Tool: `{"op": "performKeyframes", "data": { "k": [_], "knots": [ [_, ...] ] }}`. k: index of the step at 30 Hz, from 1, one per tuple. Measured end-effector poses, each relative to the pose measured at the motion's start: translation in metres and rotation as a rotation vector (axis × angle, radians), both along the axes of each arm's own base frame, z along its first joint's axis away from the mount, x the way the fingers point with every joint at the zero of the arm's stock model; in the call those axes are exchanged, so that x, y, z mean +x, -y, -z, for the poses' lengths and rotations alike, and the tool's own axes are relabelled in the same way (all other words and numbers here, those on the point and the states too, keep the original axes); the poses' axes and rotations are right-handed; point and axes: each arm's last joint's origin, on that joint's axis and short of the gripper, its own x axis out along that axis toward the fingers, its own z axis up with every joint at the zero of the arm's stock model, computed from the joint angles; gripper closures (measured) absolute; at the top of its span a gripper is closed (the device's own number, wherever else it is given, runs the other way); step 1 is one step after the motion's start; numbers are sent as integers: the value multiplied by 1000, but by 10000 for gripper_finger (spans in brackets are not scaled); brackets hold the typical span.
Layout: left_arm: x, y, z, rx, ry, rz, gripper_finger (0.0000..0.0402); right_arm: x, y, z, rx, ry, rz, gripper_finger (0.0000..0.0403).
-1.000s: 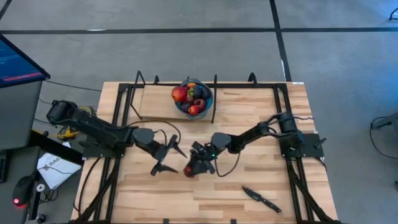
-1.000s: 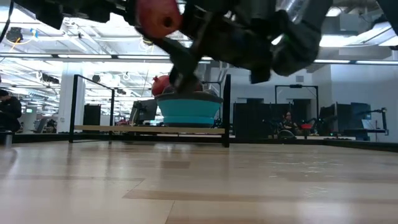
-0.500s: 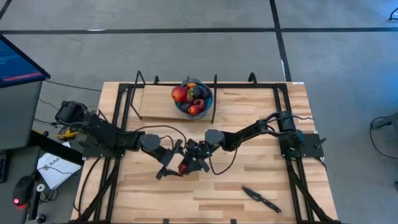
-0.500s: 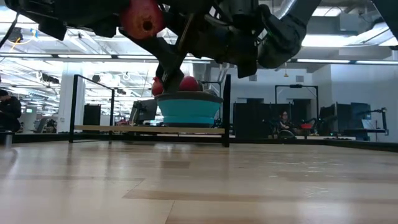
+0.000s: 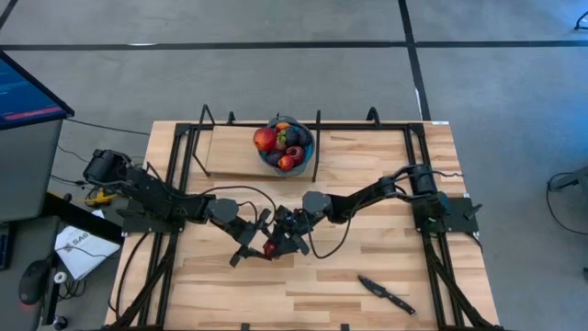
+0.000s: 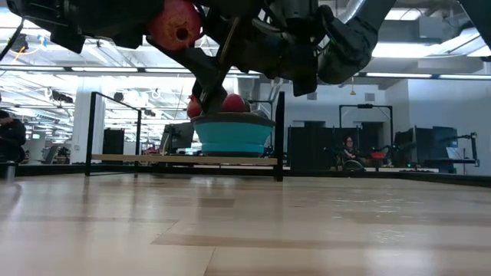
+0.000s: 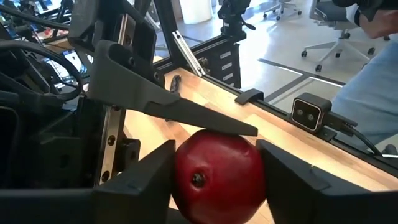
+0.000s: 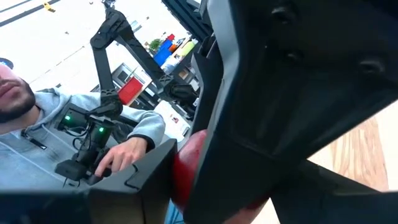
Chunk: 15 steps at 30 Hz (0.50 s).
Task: Pick & Place Fruit
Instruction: Put the red pomegranate into the blue strainer bowl on the shelf
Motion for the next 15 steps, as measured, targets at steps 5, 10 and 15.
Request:
{"op": "performKeyframes", "data": {
  "k": [5,10,15],
  "knots": [
    [0,0,0,-2,2,2,225,1,4,0,-1,-4,6,164],
    [0,0,0,-7,1,3,201,0,12,1,10,-21,-39,127],
    [0,0,1,-7,-14,2,208,0,15,7,9,-98,-65,112]
  ]
}}
